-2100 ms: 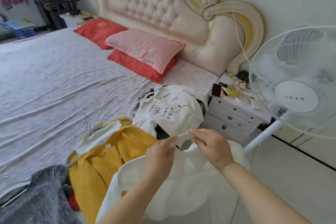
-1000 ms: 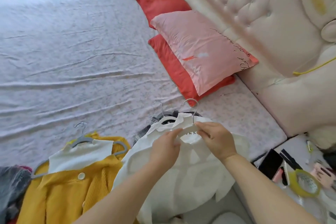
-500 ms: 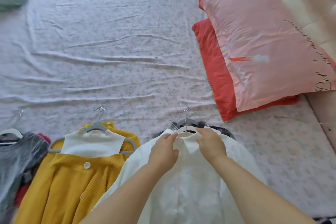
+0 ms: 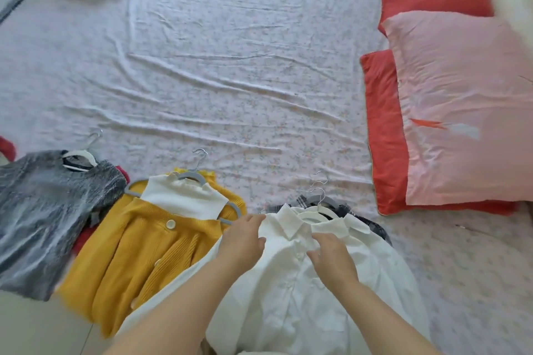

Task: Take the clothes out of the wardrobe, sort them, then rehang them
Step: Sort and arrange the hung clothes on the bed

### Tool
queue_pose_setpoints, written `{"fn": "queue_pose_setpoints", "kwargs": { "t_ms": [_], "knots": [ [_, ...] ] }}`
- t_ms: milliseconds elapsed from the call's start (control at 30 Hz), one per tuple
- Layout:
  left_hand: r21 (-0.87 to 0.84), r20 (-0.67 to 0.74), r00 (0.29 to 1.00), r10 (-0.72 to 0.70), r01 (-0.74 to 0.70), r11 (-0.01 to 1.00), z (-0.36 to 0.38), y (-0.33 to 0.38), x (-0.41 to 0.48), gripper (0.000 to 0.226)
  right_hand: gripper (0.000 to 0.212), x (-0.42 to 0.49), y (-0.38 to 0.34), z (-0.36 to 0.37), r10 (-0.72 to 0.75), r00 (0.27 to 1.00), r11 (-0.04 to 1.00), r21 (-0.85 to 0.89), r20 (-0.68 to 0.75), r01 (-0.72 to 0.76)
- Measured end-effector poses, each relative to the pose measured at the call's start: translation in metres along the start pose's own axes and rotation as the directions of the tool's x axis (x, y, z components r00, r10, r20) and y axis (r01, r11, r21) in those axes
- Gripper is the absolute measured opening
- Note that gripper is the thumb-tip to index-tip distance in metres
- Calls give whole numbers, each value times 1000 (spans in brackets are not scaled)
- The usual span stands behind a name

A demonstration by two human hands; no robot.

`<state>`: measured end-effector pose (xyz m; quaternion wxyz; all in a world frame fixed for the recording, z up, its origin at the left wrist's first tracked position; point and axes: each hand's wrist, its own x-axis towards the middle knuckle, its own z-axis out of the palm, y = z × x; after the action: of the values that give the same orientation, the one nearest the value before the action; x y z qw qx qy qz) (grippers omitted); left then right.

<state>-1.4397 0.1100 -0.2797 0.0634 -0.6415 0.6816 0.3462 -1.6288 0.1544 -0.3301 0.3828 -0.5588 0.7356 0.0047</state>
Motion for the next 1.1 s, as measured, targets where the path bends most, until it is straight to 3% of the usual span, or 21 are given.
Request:
{"fn": "queue_pose_setpoints", "kwargs": {
  "t_ms": [233,467,900,1100],
  "knots": [
    [-65,-148,978,-150,142,988,-39,-68,-64,47,44,-21,-79,13,-227,973,968,-102,33,229],
    [-150,-238,914,-328,299,942,-65,-170,-143,48,48,-51,-177,58,-427,893,869,-207,141,448],
    [-209,-281,790,-546,505,838,-96,-438,-305,46,49,-138,-408,242,-560,761,649,-398,327,648],
    [-319,-273,731,-626,545,776,-109,-535,-363,46,50,-173,-497,311,-587,695,551,-425,415,718]
  ]
}}
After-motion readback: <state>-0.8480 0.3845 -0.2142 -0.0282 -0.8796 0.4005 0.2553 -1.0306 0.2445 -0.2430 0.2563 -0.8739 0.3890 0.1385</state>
